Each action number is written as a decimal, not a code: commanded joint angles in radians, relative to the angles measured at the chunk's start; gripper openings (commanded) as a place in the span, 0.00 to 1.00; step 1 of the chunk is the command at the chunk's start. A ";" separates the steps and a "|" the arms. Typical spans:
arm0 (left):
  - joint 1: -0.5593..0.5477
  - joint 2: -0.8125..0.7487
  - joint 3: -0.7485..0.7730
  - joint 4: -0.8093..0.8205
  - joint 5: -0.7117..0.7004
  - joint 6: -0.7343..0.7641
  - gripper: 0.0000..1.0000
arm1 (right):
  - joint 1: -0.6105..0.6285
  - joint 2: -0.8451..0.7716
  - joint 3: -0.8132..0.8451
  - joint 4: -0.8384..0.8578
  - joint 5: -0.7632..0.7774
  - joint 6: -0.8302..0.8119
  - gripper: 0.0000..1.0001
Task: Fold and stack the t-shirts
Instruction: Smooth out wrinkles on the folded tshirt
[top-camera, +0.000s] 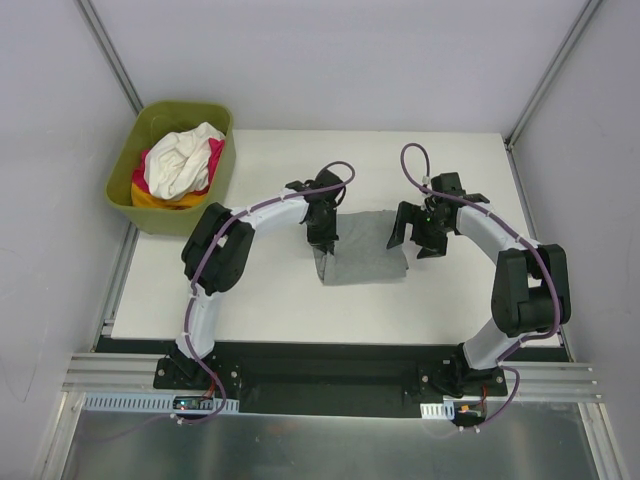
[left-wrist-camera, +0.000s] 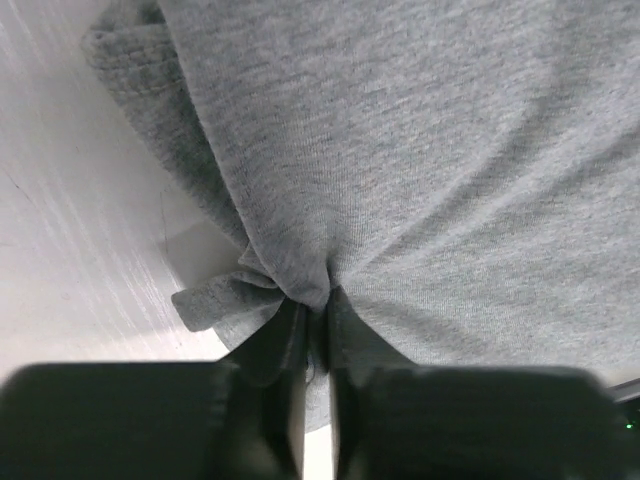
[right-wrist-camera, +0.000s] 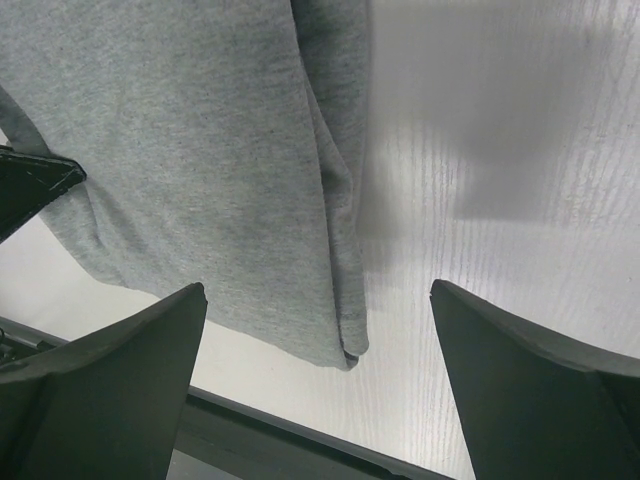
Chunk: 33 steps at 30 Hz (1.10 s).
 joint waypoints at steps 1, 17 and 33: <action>-0.009 -0.029 0.042 -0.047 -0.014 0.024 0.00 | -0.005 -0.022 0.035 -0.023 0.022 -0.019 0.99; -0.021 -0.139 0.125 -0.080 0.075 0.095 0.01 | -0.007 -0.035 0.030 -0.029 0.039 -0.039 0.99; 0.082 -0.153 -0.184 0.166 0.256 0.147 0.00 | -0.011 -0.038 0.032 -0.045 0.046 -0.044 0.99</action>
